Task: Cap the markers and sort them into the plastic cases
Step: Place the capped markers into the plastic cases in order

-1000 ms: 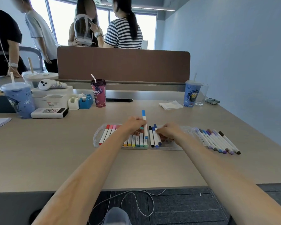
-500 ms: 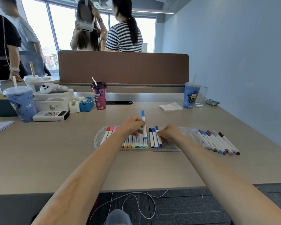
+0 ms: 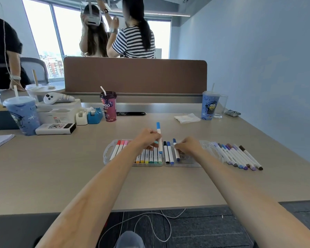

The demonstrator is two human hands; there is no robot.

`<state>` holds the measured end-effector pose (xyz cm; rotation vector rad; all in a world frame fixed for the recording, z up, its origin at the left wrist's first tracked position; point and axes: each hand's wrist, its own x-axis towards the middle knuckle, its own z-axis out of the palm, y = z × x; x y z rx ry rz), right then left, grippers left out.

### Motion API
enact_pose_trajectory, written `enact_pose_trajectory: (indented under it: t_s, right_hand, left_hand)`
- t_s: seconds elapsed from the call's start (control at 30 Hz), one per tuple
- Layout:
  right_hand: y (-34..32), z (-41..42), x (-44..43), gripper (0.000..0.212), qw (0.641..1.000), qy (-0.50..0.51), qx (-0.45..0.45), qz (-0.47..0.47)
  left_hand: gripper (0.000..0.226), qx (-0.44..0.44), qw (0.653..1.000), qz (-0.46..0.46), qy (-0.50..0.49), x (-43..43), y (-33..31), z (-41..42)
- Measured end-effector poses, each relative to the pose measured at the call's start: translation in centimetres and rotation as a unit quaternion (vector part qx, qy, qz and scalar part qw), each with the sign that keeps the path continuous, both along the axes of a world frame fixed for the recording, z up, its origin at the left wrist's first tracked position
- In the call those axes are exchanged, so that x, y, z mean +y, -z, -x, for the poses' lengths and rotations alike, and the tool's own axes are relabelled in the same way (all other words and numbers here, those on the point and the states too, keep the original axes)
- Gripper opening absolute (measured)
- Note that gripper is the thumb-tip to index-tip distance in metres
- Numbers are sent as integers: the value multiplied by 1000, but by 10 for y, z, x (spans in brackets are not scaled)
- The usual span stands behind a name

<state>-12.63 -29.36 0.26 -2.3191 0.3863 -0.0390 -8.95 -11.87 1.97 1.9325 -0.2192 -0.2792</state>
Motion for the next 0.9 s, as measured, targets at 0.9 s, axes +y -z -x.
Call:
enact_pose_trajectory:
  t_s: [0.9]
  right_hand:
    - [7, -13, 3, 37, 996, 11, 62, 60]
  left_hand:
    - [10, -4, 1000, -4, 6, -8, -4, 13]
